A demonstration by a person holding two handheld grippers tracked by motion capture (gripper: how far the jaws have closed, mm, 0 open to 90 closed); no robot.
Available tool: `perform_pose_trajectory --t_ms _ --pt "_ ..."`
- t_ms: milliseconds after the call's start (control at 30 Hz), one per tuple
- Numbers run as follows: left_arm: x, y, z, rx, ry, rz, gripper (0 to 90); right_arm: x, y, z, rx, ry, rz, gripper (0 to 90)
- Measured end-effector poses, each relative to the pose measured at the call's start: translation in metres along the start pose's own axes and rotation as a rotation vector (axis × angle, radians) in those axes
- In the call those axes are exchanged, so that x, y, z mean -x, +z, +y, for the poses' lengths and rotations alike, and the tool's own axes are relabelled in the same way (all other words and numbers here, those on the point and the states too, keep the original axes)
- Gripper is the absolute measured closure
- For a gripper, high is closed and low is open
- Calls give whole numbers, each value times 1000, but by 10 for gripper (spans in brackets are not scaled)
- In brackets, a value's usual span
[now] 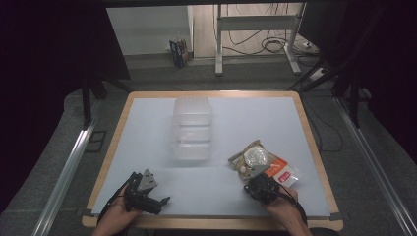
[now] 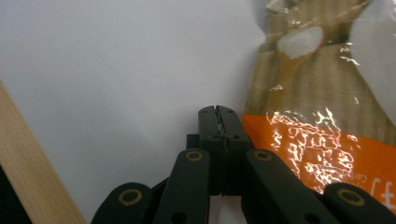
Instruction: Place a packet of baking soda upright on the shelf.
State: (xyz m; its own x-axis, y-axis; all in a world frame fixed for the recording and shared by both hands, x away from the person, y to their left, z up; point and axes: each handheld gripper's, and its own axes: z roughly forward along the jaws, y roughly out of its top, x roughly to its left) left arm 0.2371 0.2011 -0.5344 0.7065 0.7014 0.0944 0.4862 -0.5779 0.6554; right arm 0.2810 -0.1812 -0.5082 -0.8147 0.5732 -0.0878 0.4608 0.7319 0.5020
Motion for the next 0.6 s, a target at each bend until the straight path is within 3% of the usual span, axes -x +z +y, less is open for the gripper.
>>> perform_pose_trajectory --t_ms 300,600 --pt "0 0 0 1 0 0 30 14 -6 -8 -22 3 -47 890" --pt "0 0 0 1 1 0 30 37 -12 -20 -34 52 -97 890"
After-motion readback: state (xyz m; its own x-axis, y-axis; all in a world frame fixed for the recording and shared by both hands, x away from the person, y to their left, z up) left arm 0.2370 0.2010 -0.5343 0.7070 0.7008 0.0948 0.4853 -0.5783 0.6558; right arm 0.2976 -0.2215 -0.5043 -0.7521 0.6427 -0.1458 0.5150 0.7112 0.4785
